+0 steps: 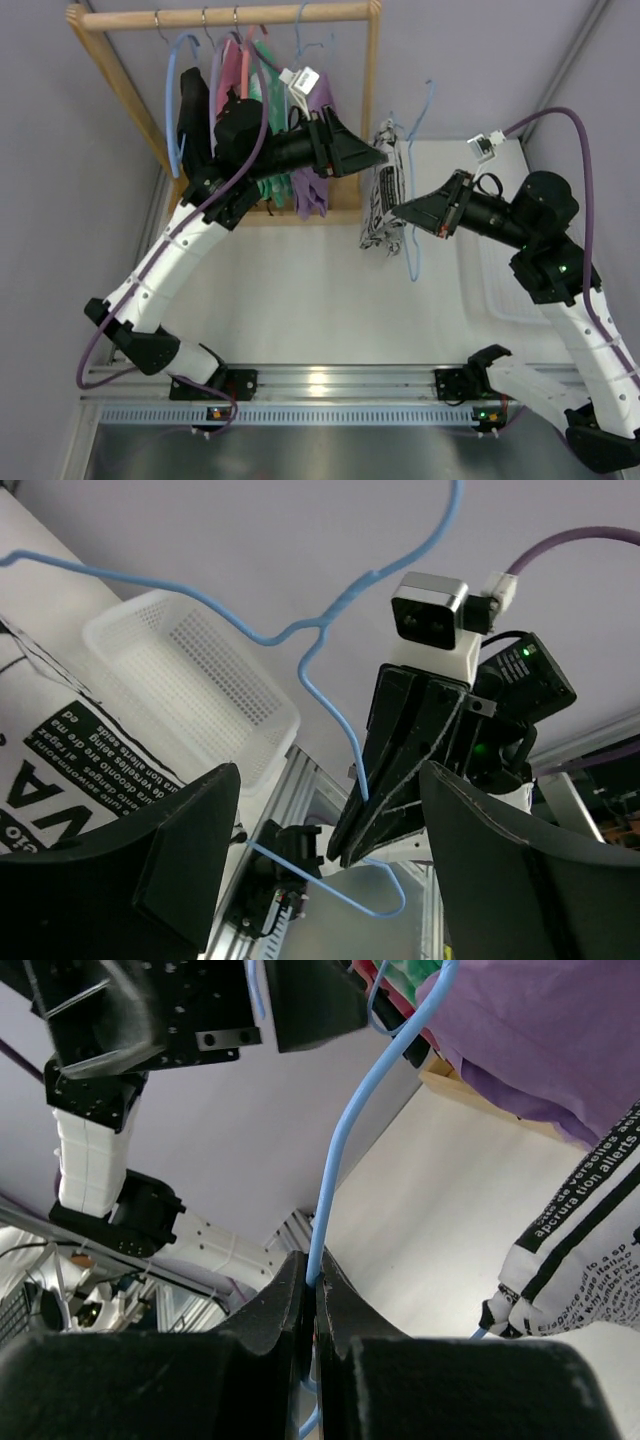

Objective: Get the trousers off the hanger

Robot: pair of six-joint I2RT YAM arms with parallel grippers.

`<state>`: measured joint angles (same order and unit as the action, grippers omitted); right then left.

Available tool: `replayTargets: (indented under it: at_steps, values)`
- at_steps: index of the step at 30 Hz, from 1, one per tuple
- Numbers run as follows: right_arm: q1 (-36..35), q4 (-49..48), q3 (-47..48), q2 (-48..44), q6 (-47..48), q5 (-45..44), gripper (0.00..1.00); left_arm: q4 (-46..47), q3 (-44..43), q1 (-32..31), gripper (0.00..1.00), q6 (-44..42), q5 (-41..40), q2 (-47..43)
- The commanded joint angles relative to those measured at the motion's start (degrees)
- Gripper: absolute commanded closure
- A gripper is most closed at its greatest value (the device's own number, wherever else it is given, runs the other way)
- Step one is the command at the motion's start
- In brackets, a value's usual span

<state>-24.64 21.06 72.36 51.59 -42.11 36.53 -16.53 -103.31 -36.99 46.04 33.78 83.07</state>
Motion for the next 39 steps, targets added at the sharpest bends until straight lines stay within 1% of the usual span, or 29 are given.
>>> replayTargets:
  at_steps: [1,3,4,8,9,11,14,16,19,24,25,29,30,32,33,35,36,37,38,39]
  values:
    - [-0.41,-11.13,0.68,-2.81,6.25,-1.73,1.00,5.37,-2.34,-2.55,0.23,6.07,-2.75,2.80]
    - [-0.49,-10.86,0.42,-2.90,6.51,-1.64,1.00,6.51,-2.34,-3.26,0.25,8.79,-3.37,4.72]
    - [-0.49,-10.95,0.42,-2.90,6.34,-1.73,1.00,7.73,-2.08,-3.87,0.28,9.32,-3.37,5.87]
    - [-0.41,-10.95,0.68,-2.73,6.69,-2.60,1.00,10.90,-1.99,-5.02,0.36,12.57,-2.14,7.55]
    - [-0.49,-11.21,0.51,-2.64,6.77,-2.87,1.00,11.61,-1.99,-5.28,0.42,13.80,-1.79,7.81]
    - [-0.49,-11.39,0.07,-2.46,6.95,-3.48,1.00,13.98,-1.90,-6.33,0.45,14.34,-0.65,8.34]
    - [-0.58,-12.36,-0.55,-2.38,7.30,-4.01,1.00,16.00,-0.41,-8.44,0.46,15.13,-0.82,7.99]
    - [-0.67,-12.97,-0.73,-2.20,7.22,-4.28,1.00,16.01,-0.32,-8.97,0.48,16.01,-1.61,8.07]
    - [-1.28,-13.41,-0.81,-1.76,7.74,-4.80,1.00,16.01,-0.75,-8.97,0.52,17.15,-1.96,8.78]
    - [-2.78,-14.64,-0.64,-1.23,8.88,-6.30,1.00,16.01,-0.58,-9.32,0.51,18.64,-2.14,9.65]
    - [-3.04,-14.82,-0.64,-1.14,9.23,-6.56,1.00,17.66,-0.58,-9.24,0.51,18.82,-2.05,9.66]
    - [-4.18,-14.82,-0.90,-1.06,10.03,-7.96,1.00,18.38,-0.84,-9.33,0.55,19.70,-2.31,10.36]
    - [-4.36,-14.91,-0.90,-0.88,10.11,-8.06,1.00,18.47,-0.93,-9.33,0.60,19.79,-2.40,10.53]
    - [-4.62,-15.00,-0.99,-0.79,10.38,-8.49,1.00,18.56,-1.11,-9.41,0.66,19.61,-2.66,10.62]
    - [-4.71,-15.34,-1.08,-0.88,10.55,-8.41,1.00,18.56,-1.19,-9.41,0.73,19.53,-2.84,10.71]
    - [-5.06,-15.35,-1.43,-0.71,10.90,-8.67,1.00,18.56,-1.11,-9.41,0.82,19.70,-3.10,10.62]
    - [-5.24,-15.35,-1.52,-0.70,10.91,-8.85,1.00,18.56,-1.11,-9.41,0.94,20.05,-3.19,10.71]
    - [-5.24,-15.09,-1.69,-0.70,11.25,-8.76,1.00,18.64,-1.19,-9.41,1.00,20.14,-3.28,10.71]
    - [-5.33,-14.82,-1.61,-0.70,11.69,-8.85,0.97,18.73,-1.28,-9.41,1.00,20.31,-3.19,10.71]
    - [-5.33,-14.38,-1.61,-1.05,12.39,-8.94,0.73,18.91,-1.20,-9.33,1.00,20.49,-3.11,10.71]
